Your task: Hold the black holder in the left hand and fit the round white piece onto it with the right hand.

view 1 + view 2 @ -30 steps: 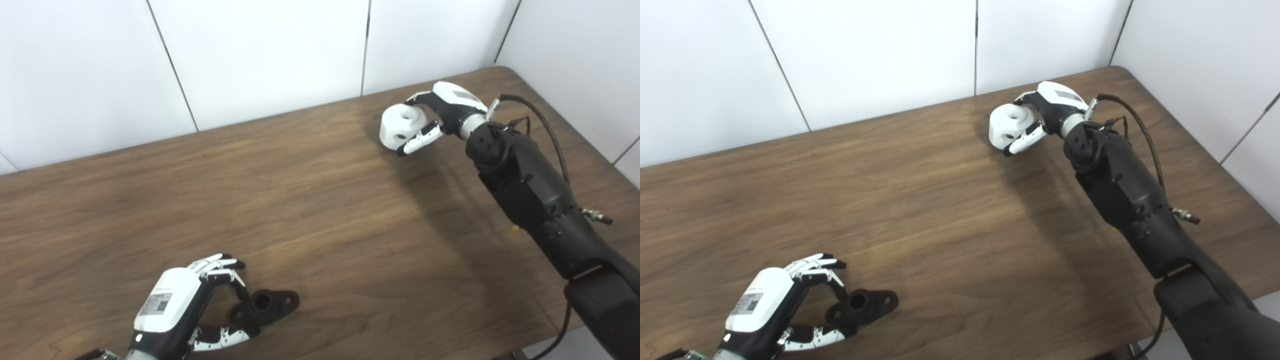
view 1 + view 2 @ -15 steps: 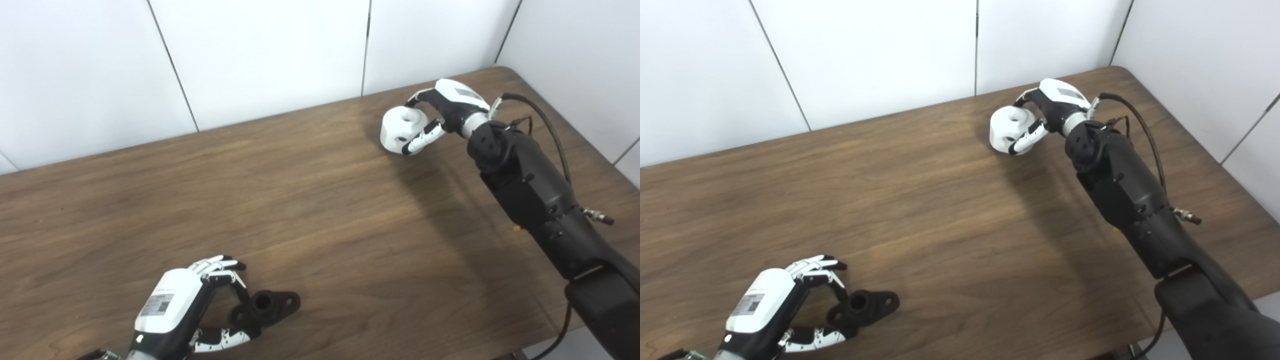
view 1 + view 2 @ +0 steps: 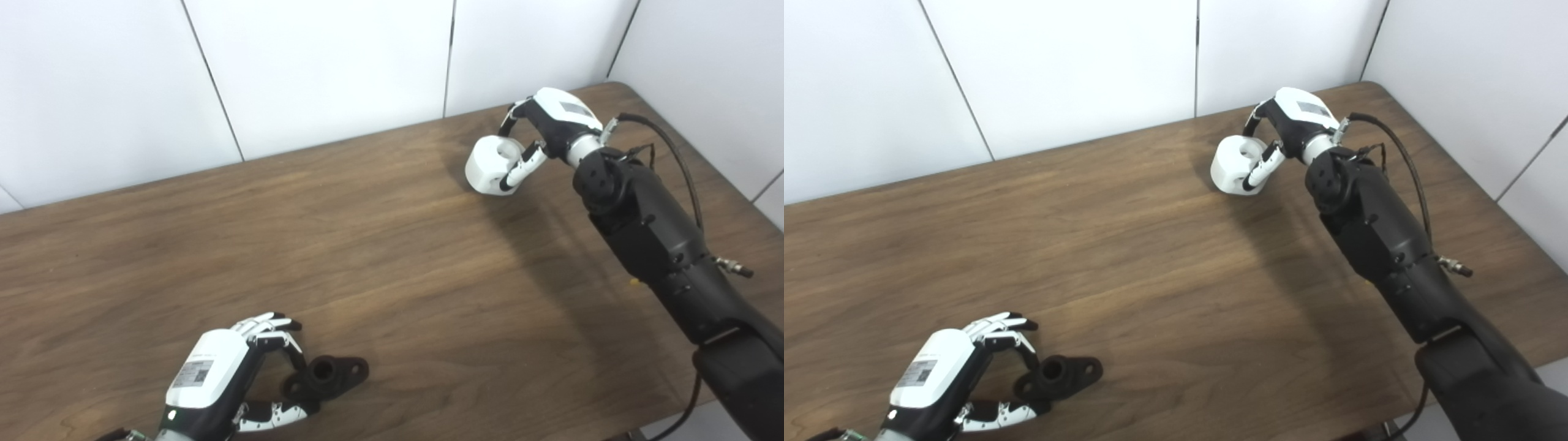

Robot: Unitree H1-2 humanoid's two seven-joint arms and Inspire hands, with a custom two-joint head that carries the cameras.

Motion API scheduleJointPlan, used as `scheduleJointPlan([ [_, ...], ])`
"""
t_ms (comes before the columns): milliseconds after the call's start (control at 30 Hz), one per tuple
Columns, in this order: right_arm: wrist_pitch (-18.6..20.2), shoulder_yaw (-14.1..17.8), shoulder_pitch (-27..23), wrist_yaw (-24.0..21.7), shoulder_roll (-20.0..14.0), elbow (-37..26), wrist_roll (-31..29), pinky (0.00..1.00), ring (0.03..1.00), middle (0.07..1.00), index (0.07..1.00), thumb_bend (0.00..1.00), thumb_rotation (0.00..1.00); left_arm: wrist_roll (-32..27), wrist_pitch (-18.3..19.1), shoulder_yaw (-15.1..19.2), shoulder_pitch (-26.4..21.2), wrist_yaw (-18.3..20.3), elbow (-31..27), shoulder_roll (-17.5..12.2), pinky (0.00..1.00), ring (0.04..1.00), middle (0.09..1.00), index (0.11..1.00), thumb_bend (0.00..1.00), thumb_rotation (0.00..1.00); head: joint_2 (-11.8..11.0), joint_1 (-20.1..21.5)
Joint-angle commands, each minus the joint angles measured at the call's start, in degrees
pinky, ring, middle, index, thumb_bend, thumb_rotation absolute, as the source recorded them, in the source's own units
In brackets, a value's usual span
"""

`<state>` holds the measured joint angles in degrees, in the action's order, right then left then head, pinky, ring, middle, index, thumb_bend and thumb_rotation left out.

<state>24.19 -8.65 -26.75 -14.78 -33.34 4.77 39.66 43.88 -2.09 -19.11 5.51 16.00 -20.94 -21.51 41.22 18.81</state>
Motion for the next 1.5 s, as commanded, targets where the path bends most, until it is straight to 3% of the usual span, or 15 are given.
scheduleJointPlan([
  [0,-1.64,0.64,-1.30,1.55,-2.02,-1.12,0.52,1.00,0.967,0.870,0.487,0.52,0.14,1.06,2.48,-1.04,2.30,3.81,1.22,-0.76,0.83,0.867,0.799,0.489,0.52,0.05,0.11,0.00],
  [367,-4.27,0.05,-0.17,2.40,-3.04,-2.68,1.18,1.00,0.958,0.855,0.487,0.52,0.14,2.16,2.60,-1.46,1.97,3.49,1.71,0.22,0.83,0.866,0.797,0.489,0.52,0.05,-0.22,-1.26],
  [633,-4.93,-1.49,1.96,-1.73,-5.18,-15.63,4.25,1.00,0.969,0.863,0.487,0.52,0.14,3.20,2.82,-2.17,1.37,3.67,2.06,1.23,0.84,0.866,0.798,0.489,0.52,0.05,-0.16,-3.56],
  [967,-3.50,-2.49,2.72,-13.12,-4.22,-31.84,8.79,1.00,0.957,0.841,0.485,0.52,0.14,5.39,4.40,-3.35,0.21,4.04,2.31,3.10,0.84,0.869,0.802,0.489,0.52,0.05,0.89,-7.26],
  [1167,-2.87,-2.99,2.90,-21.28,-1.68,-40.08,11.65,1.00,0.936,0.825,0.484,0.52,0.14,7.15,6.19,-4.48,-0.54,4.89,1.99,4.52,0.86,0.873,0.806,0.490,0.52,0.05,2.20,-11.12],
  [1467,-2.30,-3.02,1.50,-31.93,3.47,-49.06,10.60,1.00,0.941,0.833,0.483,0.52,0.14,7.99,7.57,-5.36,-1.17,5.38,1.86,5.82,0.85,0.875,0.811,0.490,0.52,0.05,3.39,-12.22],
])
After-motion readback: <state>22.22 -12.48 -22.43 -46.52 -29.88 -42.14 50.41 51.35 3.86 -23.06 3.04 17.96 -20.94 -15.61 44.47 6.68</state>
